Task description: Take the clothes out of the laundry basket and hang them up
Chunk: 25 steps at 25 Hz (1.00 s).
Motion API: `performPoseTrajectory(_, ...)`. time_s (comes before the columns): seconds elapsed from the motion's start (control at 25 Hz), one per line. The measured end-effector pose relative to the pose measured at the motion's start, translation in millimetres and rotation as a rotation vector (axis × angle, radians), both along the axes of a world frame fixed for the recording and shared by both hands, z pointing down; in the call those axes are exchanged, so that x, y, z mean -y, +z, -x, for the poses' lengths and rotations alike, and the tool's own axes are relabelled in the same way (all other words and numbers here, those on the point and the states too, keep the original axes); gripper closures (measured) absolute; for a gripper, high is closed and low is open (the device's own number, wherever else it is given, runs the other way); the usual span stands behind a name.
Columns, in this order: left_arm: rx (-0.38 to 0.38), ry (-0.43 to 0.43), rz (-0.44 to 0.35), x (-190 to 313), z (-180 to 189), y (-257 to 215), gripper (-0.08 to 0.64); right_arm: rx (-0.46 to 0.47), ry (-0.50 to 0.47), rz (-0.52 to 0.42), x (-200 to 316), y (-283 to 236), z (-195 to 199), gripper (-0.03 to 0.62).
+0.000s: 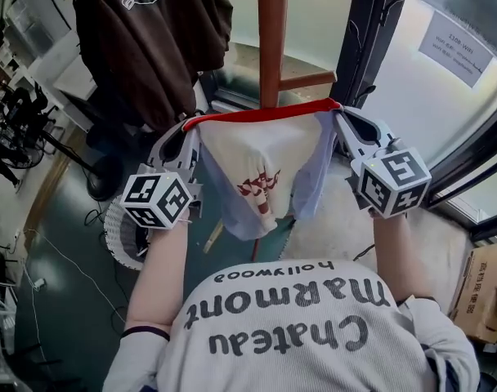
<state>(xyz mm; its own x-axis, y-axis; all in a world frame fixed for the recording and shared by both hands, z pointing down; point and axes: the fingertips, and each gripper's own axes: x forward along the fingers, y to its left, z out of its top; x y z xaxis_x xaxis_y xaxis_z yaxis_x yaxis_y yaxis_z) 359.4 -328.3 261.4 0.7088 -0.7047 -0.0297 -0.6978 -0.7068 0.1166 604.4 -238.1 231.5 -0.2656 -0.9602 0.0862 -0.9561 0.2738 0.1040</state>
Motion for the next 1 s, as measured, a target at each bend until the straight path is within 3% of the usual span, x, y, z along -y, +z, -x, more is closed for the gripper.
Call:
performPoseTrajectory(0.56, 0.035, 0.017, 0.117, -20, 4, 61, 0.538, 0.054, -0.03, 0.134, -2, 63, 6, 0.56)
performPoseTrajectory(1.0, 0.013, 0.05, 0.212, -44, -4, 93, 0.538, 0.096, -0.067, 0.2, -10, 91, 22, 0.56)
